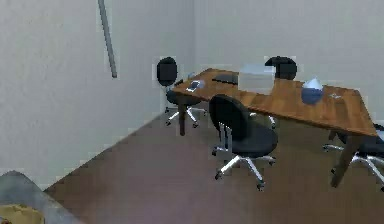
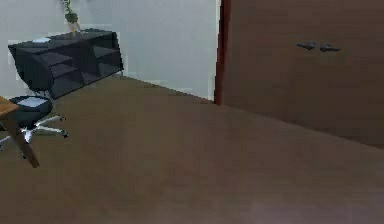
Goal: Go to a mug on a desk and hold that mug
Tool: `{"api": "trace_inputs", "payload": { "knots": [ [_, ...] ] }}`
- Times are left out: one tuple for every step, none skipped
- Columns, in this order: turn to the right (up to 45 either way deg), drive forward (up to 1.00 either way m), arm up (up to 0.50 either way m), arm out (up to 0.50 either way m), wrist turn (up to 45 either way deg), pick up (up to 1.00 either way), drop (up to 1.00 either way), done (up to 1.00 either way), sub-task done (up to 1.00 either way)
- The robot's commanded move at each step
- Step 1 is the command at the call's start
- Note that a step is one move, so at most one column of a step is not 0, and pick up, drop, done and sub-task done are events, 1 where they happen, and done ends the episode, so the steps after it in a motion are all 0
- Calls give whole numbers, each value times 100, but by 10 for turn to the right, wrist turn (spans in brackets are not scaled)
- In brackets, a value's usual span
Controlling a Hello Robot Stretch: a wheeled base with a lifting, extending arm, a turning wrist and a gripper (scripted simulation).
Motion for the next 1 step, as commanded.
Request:
{"api": "trace_inputs", "payload": {
  "knots": [
    [450,0,0,0,0,0,0,0,0]
  ]
}}
